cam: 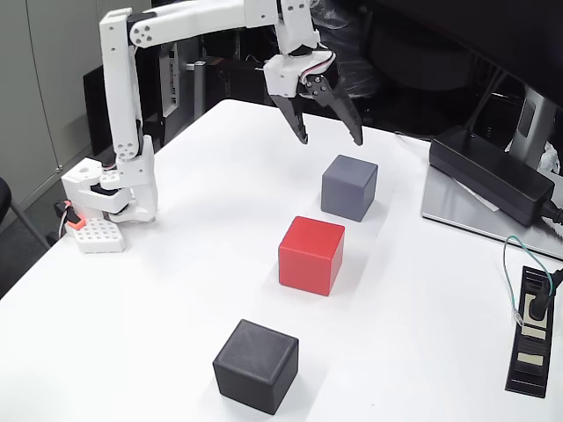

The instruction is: Stack the three blocks in an ordered color.

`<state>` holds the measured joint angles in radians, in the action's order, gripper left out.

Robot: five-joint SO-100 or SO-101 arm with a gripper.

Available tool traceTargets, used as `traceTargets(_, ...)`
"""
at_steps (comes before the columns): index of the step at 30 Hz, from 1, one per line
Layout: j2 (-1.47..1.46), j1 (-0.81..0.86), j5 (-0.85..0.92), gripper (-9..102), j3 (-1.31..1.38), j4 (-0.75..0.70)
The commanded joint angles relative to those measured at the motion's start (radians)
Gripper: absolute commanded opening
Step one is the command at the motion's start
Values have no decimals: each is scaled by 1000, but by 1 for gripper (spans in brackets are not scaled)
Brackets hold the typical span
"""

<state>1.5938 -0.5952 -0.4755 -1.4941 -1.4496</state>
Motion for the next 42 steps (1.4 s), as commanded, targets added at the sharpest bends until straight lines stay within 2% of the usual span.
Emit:
traceTargets(1,-37,-20,-8,31,66,3)
traceTargets(13,-224,-18,-6,31,222,48)
traceTargets(26,-325,-18,-6,31,232,63)
traceTargets(32,-364,-17,-3,30,218,138)
traceTargets(42,-379,-17,3,28,218,147)
